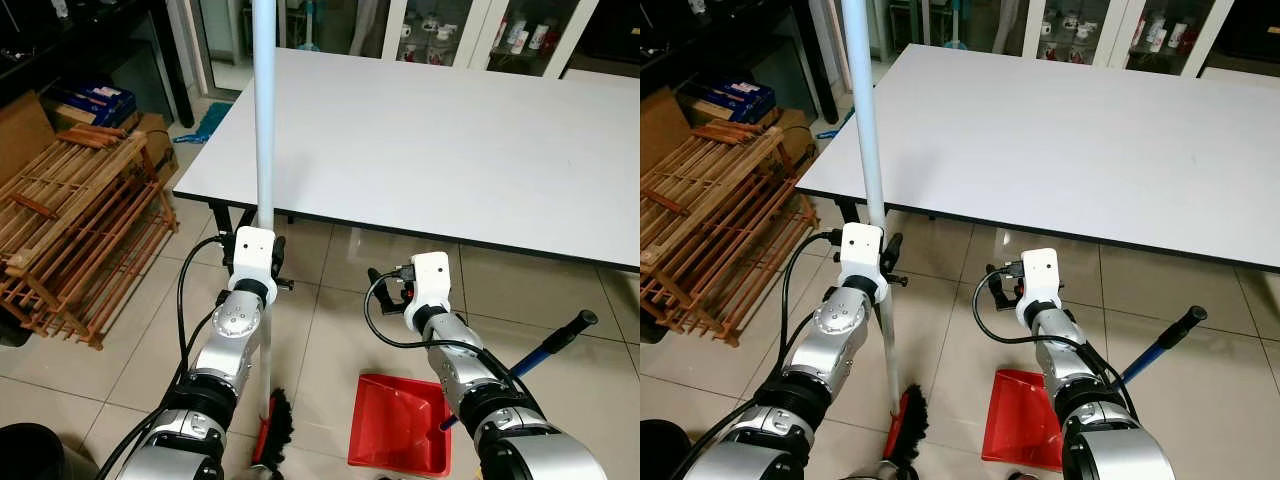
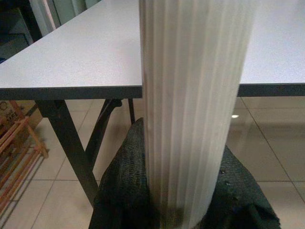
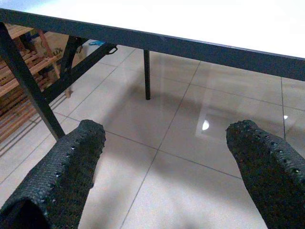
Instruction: Sweep floor
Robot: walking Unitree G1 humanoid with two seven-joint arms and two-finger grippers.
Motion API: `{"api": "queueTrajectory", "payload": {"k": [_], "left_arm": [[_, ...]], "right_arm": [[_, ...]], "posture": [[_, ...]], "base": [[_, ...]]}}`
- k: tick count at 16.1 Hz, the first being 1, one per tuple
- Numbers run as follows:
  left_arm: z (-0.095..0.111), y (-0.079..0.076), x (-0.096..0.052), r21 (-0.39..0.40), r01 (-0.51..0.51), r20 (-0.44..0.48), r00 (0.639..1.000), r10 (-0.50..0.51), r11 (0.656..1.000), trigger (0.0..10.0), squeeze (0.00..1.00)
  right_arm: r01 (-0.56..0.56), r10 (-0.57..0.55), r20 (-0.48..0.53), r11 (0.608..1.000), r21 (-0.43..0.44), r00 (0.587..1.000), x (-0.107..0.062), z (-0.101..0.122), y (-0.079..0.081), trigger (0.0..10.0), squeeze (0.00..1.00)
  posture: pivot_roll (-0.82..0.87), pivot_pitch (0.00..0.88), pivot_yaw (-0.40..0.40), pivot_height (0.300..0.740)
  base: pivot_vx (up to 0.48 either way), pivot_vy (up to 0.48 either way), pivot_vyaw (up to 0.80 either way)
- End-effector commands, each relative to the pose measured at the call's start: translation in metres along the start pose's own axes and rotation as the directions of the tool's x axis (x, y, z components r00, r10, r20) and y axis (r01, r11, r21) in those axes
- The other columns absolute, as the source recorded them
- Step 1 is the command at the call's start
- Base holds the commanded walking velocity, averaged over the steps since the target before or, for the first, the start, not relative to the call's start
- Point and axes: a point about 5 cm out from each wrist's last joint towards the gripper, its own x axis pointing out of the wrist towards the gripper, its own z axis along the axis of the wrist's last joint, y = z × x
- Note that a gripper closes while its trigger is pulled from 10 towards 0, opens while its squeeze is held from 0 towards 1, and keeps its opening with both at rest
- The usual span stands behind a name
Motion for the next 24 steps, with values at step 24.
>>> {"api": "queueTrajectory", "payload": {"k": [24], "left_arm": [[0.0025,0.0019,0.0013,-0.054,-0.04,0.024,0.999,0.041,0.998,10.0,0.0]], "right_arm": [[-0.001,0.003,-0.027,0.998,0.063,1.0,-0.0024,-0.0059,-0.0033,10.0,0.0]], "posture": [[0.05,0.043,-0.006,0.74]], "base": [[-0.152,0.0,-0.07]]}}
